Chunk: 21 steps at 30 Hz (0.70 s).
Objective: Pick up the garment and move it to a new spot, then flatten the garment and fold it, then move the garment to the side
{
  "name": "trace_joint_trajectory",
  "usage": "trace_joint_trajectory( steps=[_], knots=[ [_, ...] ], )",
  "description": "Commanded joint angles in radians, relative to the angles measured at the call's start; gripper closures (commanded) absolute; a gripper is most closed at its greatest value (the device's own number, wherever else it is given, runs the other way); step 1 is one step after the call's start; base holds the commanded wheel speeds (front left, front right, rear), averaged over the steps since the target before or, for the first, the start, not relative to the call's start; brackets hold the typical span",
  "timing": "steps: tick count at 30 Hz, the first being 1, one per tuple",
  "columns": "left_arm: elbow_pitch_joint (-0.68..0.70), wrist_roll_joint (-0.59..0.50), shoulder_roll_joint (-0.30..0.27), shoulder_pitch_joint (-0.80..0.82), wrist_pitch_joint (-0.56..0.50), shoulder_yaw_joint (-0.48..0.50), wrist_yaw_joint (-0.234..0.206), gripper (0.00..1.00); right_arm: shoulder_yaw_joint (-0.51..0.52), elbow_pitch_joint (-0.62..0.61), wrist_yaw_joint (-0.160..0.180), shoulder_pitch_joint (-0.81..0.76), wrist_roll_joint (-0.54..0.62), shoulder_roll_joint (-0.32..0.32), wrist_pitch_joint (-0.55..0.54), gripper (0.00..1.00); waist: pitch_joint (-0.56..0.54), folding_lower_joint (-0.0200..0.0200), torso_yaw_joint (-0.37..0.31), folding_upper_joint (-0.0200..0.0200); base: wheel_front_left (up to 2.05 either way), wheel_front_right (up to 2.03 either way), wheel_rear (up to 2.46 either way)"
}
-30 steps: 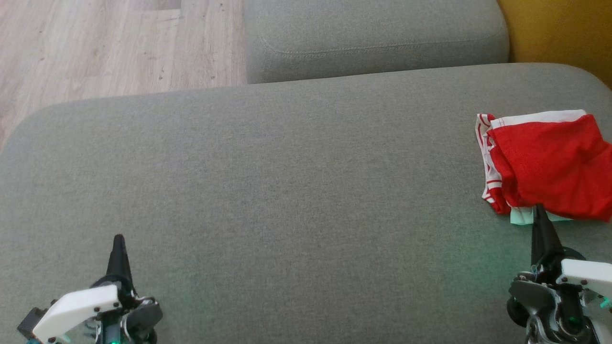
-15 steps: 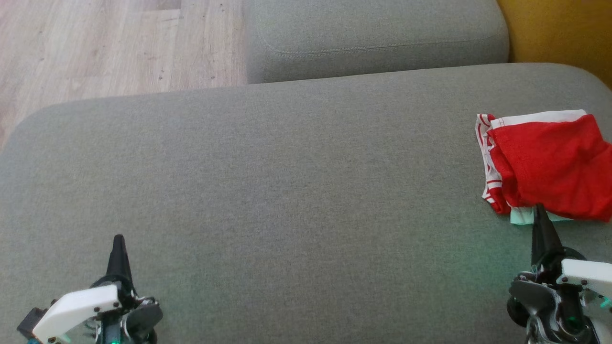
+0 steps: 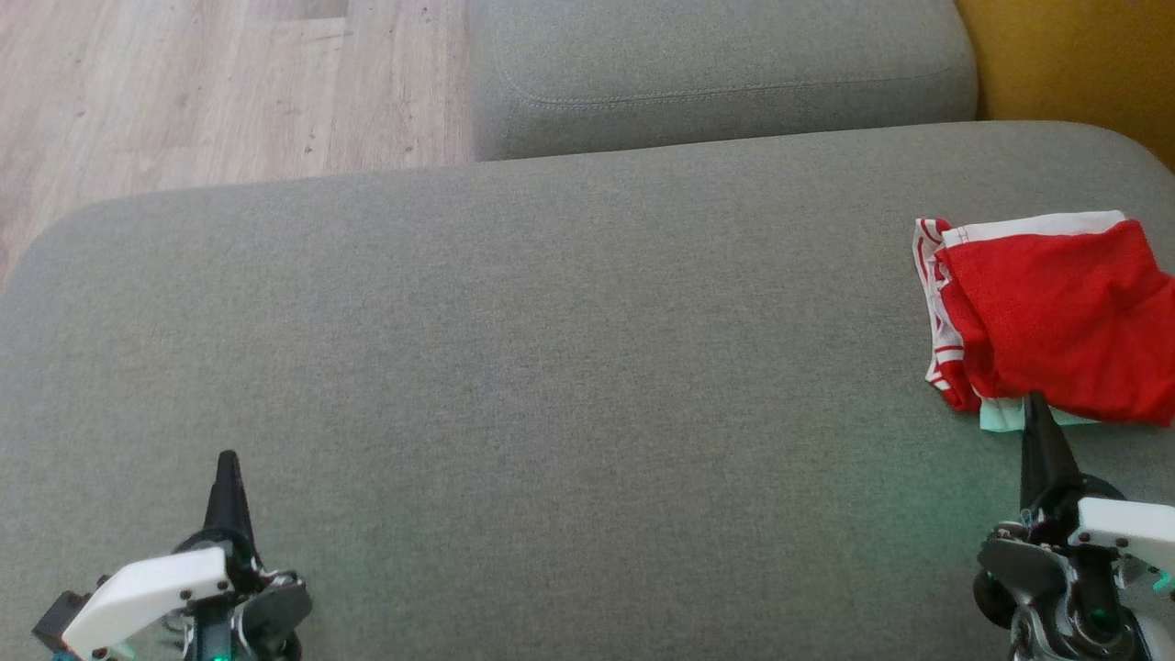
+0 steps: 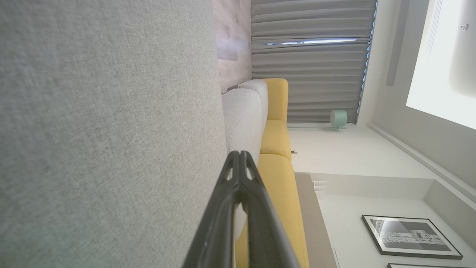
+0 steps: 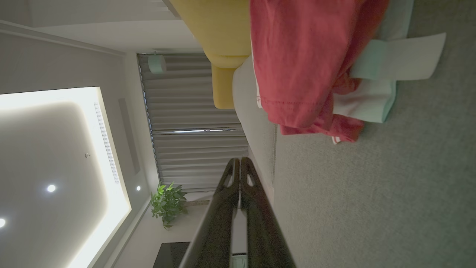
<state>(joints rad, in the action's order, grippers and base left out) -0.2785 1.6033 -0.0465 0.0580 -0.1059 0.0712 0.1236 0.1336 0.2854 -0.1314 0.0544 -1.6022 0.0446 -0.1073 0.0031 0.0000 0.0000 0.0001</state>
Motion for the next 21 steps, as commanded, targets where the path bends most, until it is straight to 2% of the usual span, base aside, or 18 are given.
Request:
trace_joint_trajectory(
  steps=[1, 21],
  knots=[
    [0.033, 0.006, -0.005, 0.05, -0.007, 0.042, 0.007, 1.0, -0.021, -0.041, 0.001, 0.053, -0.007, 0.007, -0.005, 1.0, 0.0, 0.0, 0.0, -0.0001, 0.0, 0.0, 0.0],
    [0.033, 0.005, -0.005, 0.05, -0.007, 0.042, 0.007, 1.0, -0.02, -0.041, 0.001, 0.053, -0.007, 0.007, -0.006, 1.0, 0.0, 0.0, 0.0, -0.0001, 0.0, 0.0, 0.0]
  ],
)
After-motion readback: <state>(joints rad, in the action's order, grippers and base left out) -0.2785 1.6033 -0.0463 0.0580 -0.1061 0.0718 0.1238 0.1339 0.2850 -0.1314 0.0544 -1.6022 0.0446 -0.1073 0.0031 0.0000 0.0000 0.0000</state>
